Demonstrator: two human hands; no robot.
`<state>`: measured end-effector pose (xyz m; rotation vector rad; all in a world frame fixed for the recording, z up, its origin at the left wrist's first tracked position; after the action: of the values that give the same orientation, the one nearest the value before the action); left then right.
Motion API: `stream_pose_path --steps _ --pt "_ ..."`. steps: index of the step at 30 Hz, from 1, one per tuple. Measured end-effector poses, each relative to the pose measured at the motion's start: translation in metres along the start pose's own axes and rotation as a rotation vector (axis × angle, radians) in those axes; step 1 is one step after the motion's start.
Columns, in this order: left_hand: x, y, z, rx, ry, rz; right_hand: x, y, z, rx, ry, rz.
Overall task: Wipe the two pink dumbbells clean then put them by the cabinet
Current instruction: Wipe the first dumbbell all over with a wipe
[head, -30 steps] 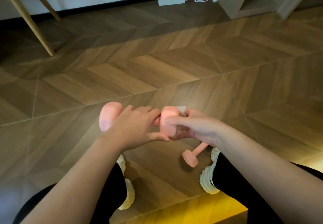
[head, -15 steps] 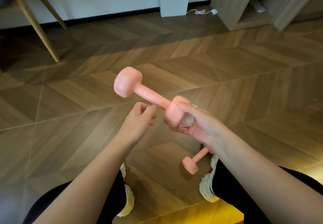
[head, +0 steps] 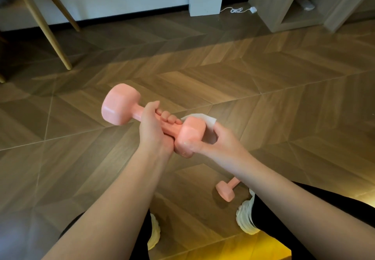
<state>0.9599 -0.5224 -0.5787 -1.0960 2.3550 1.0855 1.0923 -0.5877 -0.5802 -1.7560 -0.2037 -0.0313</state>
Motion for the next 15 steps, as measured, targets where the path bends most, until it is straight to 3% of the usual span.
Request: stream_pose_path --steps 4,9,15 --pt "-0.006 0.01 -0.002 -0.017 -0.064 -0.037 -0.002 -0.015 -0.006 0.273 0.118 -0.16" --pt "-0.007 0.013 -0.004 0.004 -0.085 -0.071 0.001 -0.021 0.003 0.147 -0.055 -0.111" --pt "-0.006 0.014 -0.003 0.001 -0.091 -0.096 0.005 -0.023 0.004 0.144 -0.048 -0.317"
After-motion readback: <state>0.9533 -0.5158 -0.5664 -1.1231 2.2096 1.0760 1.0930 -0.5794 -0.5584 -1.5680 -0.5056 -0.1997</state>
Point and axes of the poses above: each hand's wrist, its own z-axis towards the middle knuckle, its own x-axis out of the back of the hand, y = z × x, the point moved 3 cm from there along z, towards the middle knuckle
